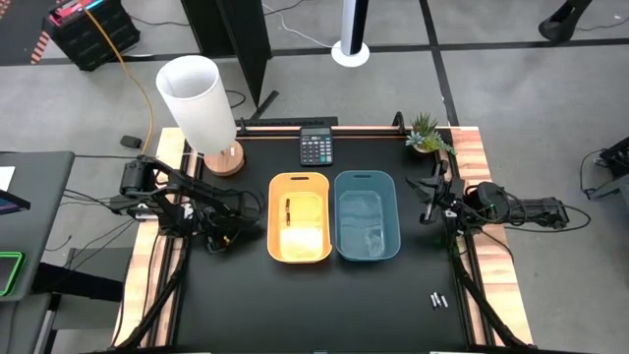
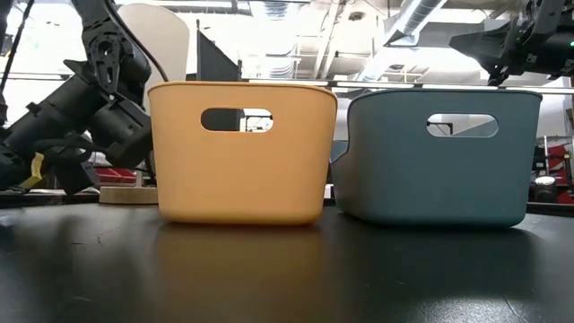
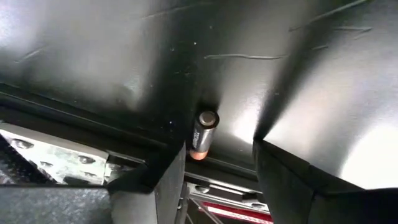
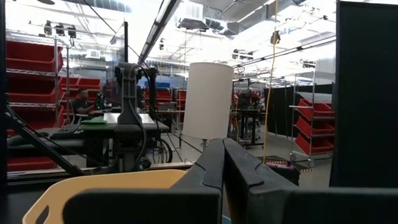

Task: Sort batteries
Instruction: Put the black battery into the yellow bin

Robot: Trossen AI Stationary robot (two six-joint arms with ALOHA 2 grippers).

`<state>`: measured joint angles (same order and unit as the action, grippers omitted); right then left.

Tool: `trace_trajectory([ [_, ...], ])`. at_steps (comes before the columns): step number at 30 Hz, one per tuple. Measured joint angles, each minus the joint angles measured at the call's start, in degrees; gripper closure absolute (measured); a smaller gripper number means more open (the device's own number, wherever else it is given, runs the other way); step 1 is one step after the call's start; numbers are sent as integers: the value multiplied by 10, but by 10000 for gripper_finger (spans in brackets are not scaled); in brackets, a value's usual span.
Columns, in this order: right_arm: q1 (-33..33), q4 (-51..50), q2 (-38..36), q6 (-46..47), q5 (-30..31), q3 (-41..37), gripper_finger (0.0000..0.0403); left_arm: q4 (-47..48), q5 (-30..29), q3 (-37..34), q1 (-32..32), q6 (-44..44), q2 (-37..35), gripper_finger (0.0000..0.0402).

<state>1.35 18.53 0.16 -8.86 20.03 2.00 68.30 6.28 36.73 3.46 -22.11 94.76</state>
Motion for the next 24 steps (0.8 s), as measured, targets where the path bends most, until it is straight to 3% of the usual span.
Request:
trace_trajectory([
  [7,0,-1,0,0,0,0,378,-20,5,-14,0,-1,-1,236],
  [24,0,-1,0,-2,0,0,378,-51,11,-12,0,-33,-1,367],
])
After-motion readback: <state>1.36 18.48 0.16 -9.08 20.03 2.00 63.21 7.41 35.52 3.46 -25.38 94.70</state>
